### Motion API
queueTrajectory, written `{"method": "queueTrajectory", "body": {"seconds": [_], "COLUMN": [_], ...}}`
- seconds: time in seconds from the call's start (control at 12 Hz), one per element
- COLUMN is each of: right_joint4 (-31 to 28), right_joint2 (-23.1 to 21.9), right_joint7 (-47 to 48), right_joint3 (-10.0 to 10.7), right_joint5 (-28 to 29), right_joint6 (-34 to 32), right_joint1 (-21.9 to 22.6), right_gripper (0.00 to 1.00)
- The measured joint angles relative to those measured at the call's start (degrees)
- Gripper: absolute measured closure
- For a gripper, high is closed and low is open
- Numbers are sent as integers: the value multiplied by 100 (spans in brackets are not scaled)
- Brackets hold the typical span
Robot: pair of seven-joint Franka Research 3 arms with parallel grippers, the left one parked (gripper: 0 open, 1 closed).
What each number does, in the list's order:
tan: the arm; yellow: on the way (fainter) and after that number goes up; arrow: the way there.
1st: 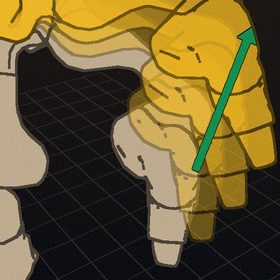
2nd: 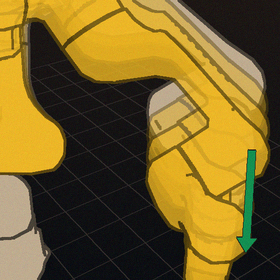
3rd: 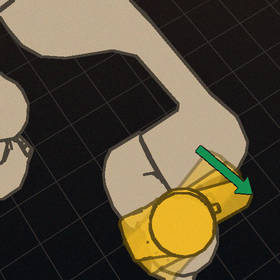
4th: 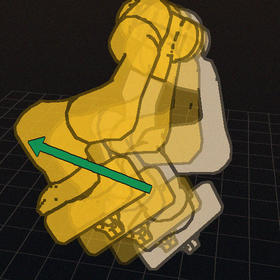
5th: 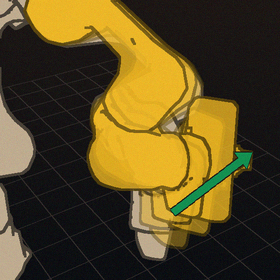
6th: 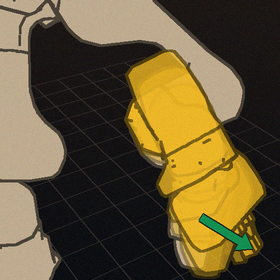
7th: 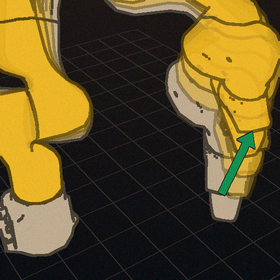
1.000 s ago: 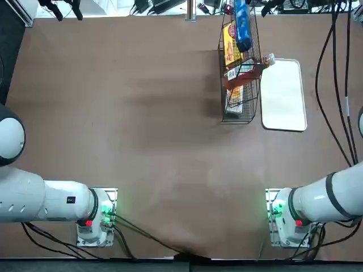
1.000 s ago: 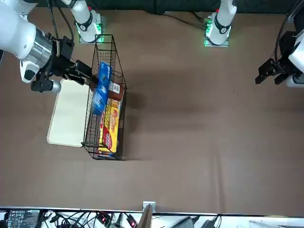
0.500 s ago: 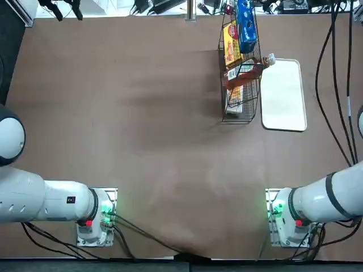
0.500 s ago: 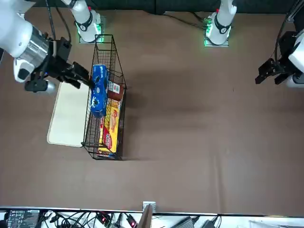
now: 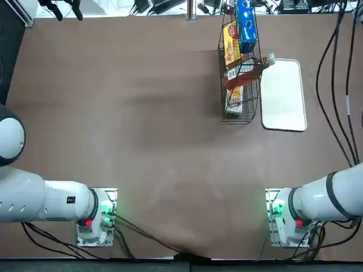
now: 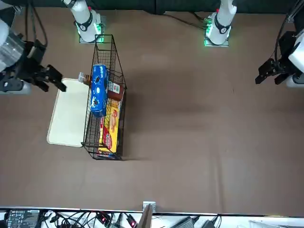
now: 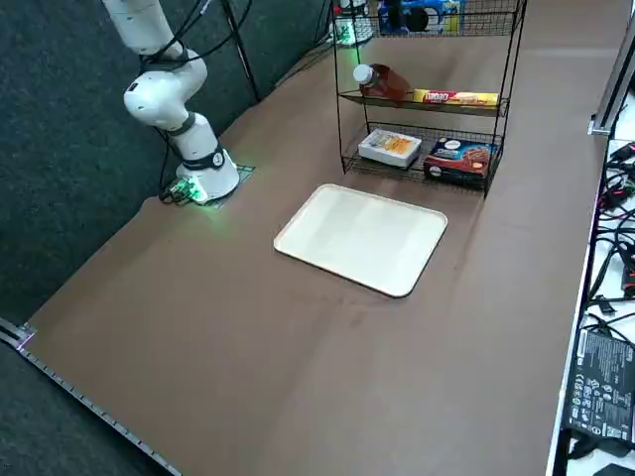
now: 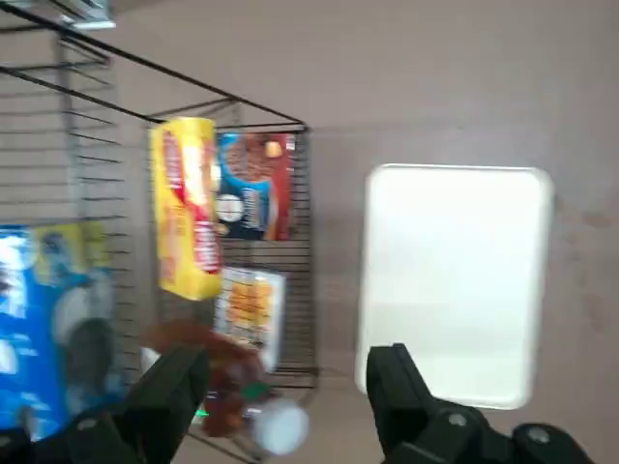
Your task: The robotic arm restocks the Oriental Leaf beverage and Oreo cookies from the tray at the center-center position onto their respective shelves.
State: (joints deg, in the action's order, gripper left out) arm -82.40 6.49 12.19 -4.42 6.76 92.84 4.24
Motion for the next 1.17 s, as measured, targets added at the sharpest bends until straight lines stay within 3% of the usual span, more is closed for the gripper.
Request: {"method": "queueTrajectory", "body": {"seconds": [0.42, 0.67, 1.17], "right_joint4": [-81, -652, -1527], "right_joint2": [-82, -349, -1099], "right_joint7": [-563, -710, -1251], "right_joint3": [15, 15, 381], "right_joint5": [-731, -889, -890], "right_joint6": [-287, -130, 40], "right_joint1": [-289, -328, -356], "right_gripper": [0, 0, 0]}}
